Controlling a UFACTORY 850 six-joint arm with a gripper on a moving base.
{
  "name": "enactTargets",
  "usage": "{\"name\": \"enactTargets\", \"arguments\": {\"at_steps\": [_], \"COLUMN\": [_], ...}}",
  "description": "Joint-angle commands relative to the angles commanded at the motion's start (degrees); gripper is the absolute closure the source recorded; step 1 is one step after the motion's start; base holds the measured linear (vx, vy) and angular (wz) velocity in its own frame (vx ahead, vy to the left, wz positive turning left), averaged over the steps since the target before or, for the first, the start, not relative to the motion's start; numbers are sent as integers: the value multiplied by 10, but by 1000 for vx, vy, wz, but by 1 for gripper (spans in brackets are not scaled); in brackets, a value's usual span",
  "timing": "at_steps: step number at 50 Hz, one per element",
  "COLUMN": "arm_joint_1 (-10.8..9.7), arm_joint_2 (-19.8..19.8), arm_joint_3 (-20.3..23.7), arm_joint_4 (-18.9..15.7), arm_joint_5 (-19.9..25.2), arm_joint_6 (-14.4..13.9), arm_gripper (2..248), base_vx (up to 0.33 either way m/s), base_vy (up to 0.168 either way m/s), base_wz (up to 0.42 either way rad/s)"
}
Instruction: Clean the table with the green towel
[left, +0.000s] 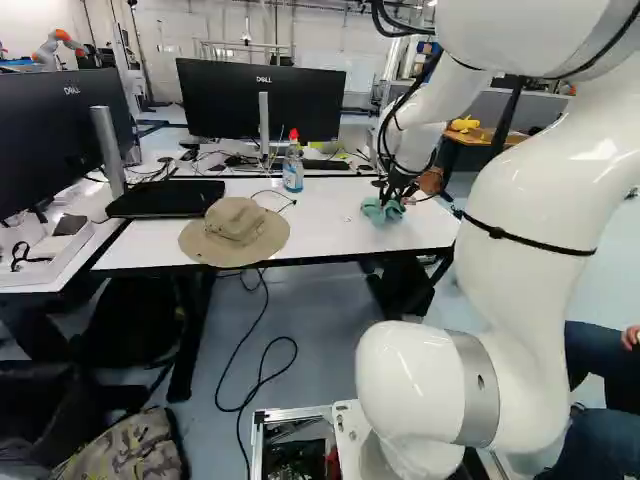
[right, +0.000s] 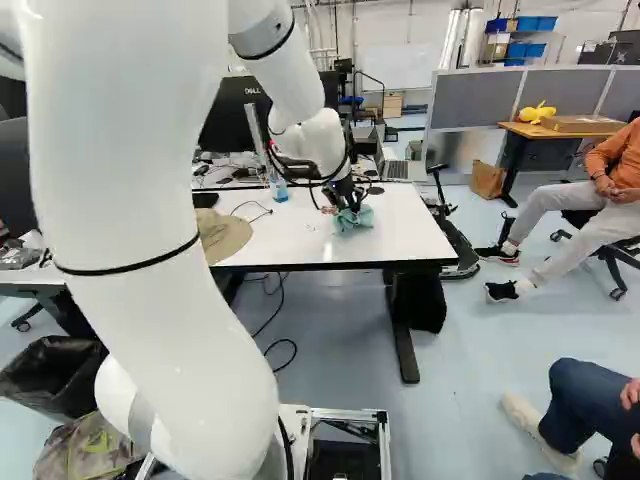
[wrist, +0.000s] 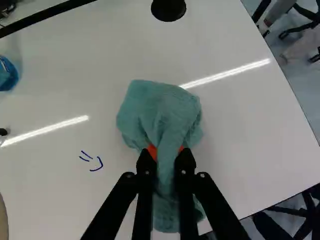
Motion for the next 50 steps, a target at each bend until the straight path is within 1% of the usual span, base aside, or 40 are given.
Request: {"name": "enactTargets", "arguments": {"at_steps": [11,31,39,50], "arm_joint_1": [3,25,31,31], "arm_joint_2": [-20,-79,-88,-103], "arm_joint_3": [-6,-46,-46,-49], "arm_joint_4": [0,0,0,0], "arm_joint_5": [60,141,161,163], "arm_joint_6": [0,0,0,0], "arm_gripper": [199,199,199,199], "base_vx": [0,0,0,0], "base_vy": [0,0,0,0], "base_wz": [0,0,0,0]}}
